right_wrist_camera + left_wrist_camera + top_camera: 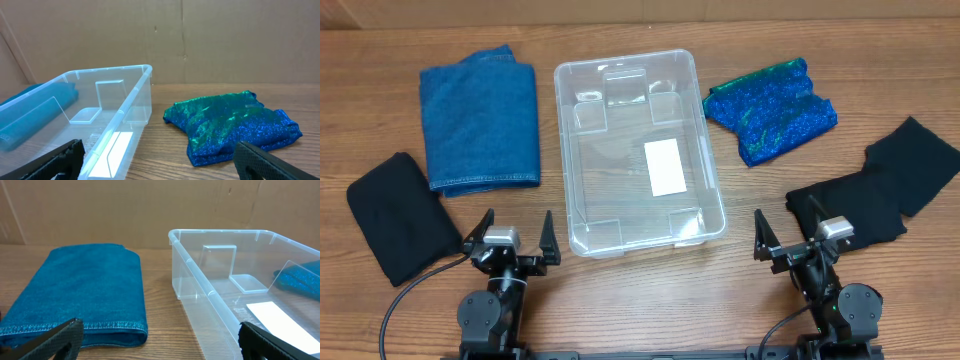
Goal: Pack container
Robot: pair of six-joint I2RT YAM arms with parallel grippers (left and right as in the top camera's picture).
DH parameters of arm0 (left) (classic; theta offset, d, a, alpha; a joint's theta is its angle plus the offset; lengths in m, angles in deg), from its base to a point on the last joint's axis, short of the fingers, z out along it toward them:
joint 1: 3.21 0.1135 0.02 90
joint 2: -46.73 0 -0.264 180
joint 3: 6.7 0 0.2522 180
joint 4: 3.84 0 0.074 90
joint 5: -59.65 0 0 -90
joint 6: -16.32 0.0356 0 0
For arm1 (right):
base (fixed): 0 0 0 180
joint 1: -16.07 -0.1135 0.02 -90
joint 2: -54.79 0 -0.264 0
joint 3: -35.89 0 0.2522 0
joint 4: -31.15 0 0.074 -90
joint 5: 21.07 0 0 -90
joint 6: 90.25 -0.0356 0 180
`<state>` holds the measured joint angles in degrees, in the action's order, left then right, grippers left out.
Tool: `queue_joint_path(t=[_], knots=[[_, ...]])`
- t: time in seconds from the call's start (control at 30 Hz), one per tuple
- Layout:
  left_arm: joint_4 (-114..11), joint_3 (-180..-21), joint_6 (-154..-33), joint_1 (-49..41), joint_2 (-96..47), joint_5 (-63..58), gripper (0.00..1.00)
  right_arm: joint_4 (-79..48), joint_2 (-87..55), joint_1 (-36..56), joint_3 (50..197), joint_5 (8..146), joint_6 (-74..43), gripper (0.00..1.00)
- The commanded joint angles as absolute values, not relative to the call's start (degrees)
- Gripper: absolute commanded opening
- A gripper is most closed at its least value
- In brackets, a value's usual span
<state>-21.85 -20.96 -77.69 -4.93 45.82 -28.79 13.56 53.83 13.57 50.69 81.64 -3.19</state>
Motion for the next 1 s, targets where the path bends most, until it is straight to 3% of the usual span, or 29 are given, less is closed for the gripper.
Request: queue_joint_path(t=[0.0,0.6,0.97], knots=[[-21.9,-20.8,-76.4,-4.4,46.5,-28.0,1.0,13.9,54.2,13.5,50.1,81.9,-3.1,1.0],[-21.9,-20.8,-76.4,-4.4,46.5,-28.0,1.0,14.2,54.2,13.5,50.1,82.1,-3.8,1.0],[-23.5,-22.4,-77.6,-4.4,46.5,-27.5,1.0,13.7,49.9,13.5,52.6,75.9,-11.0,1.0]])
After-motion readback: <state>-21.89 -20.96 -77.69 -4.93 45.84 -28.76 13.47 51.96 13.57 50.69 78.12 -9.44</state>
